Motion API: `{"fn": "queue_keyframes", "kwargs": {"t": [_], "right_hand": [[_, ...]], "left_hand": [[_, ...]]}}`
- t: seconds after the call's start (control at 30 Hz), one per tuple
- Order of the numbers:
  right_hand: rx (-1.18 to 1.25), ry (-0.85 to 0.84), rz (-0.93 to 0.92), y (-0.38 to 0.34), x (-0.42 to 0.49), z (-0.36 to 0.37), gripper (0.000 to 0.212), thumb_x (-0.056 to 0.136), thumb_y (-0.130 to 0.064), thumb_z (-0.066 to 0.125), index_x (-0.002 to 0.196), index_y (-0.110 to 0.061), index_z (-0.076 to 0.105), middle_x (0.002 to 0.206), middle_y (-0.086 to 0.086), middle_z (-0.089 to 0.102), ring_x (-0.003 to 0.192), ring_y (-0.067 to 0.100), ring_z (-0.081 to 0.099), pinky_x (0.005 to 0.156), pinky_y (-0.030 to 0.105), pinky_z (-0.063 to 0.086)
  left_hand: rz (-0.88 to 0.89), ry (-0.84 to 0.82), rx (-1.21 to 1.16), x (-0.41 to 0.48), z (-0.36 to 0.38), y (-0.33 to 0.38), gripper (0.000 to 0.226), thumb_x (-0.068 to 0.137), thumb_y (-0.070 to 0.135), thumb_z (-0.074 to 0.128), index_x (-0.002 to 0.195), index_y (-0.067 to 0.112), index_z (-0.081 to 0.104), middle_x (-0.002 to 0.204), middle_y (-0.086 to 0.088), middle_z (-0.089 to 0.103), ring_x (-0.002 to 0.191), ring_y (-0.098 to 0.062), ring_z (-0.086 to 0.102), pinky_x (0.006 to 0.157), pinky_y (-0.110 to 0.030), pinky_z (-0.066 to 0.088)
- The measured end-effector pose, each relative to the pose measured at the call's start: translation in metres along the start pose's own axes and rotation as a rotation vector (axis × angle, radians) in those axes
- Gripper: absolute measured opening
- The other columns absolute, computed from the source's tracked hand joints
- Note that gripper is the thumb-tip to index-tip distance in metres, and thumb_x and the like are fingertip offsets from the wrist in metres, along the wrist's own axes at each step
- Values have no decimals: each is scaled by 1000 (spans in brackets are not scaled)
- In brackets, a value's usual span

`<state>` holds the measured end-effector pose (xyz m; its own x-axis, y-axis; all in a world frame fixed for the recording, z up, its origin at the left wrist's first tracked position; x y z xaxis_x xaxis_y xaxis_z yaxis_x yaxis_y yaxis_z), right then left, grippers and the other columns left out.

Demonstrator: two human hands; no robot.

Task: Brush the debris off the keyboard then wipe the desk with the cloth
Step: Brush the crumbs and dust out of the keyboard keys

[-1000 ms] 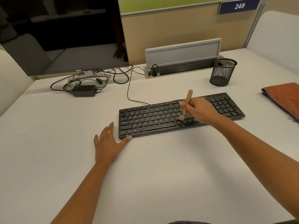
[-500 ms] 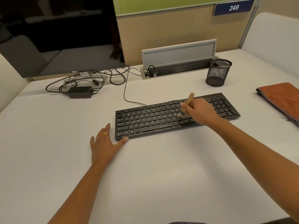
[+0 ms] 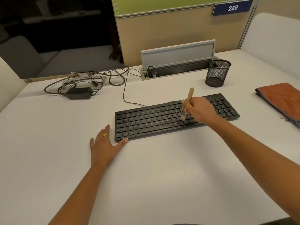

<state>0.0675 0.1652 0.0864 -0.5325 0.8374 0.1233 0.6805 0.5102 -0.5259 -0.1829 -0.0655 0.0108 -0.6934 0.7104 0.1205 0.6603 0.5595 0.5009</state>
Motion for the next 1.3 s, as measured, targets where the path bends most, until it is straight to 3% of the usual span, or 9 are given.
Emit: {"fn": "queue_keyframes", "kwargs": {"t": [0.17,0.33,0.47,0.67,0.87,0.97,1.07,1.2,1.3], "right_hand": [[-30,-84,-101,0,-2,2,45,98,-40,38,88,-7,67,81,8,66,76,22,58,62,32,38],[139,-264,-206,-2,-9,7,31,96,-37,45,93,-17,69,93,2,69,89,21,63,83,40,48],[37,-359,-192,10,-11,3,28,96,-36,45,83,-23,66,81,-3,64,80,18,58,76,34,43],[-231,-180,-96,26,-3,-23,38,98,-43,37,75,-22,60,70,-6,53,73,18,52,62,30,34],[27,-173,-117,17,-13,-8,38,96,-45,40,89,-23,70,85,-3,67,84,17,59,74,35,45],[-153,-135,-78,24,-15,-15,37,98,-43,37,80,-21,61,71,-4,57,74,16,52,59,27,34],[-252,-37,-58,28,-10,-28,43,98,-41,36,86,-9,64,73,1,55,71,18,50,52,23,29],[-43,-72,-83,22,-11,-19,41,96,-43,40,94,-16,71,88,3,67,85,21,59,66,29,41],[-177,-98,-77,19,-12,-18,44,98,-43,37,91,-14,69,77,-1,60,82,20,55,68,29,36]], "left_hand": [[4,-3,-1,0,0,1,92,79,60,61,150,15,24,153,-4,32,143,-18,24,119,-43,2],[5,-3,4,1,1,0,92,80,60,61,150,15,23,153,-4,32,144,-17,23,118,-43,2],[6,-8,4,1,1,-1,92,80,60,61,150,15,23,153,-4,32,144,-18,23,118,-43,2],[9,-12,13,2,2,-1,92,80,61,59,150,15,22,153,-5,32,144,-19,23,118,-44,3],[9,-13,13,2,2,-1,91,80,61,60,150,15,23,154,-5,31,144,-19,22,118,-45,3],[9,-20,14,2,2,0,91,80,61,59,150,15,23,154,-5,31,144,-19,22,118,-44,2],[2,-19,10,1,2,-1,92,80,61,60,150,15,23,154,-5,30,144,-19,22,119,-44,2],[0,-15,7,1,1,0,92,80,61,61,150,15,24,154,-5,31,144,-19,23,119,-44,1],[1,-14,2,0,1,2,91,80,60,61,150,15,24,154,-5,31,144,-18,22,119,-42,1]]}}
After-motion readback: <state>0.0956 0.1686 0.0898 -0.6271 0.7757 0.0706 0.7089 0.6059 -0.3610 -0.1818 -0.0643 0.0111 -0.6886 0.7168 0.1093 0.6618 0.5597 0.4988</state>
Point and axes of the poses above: each hand's wrist, its own x-axis towards the middle knuckle, its own z-axis out of the palm, y = z × x, the point moved 8 cm from there along x, towards the middle knuckle
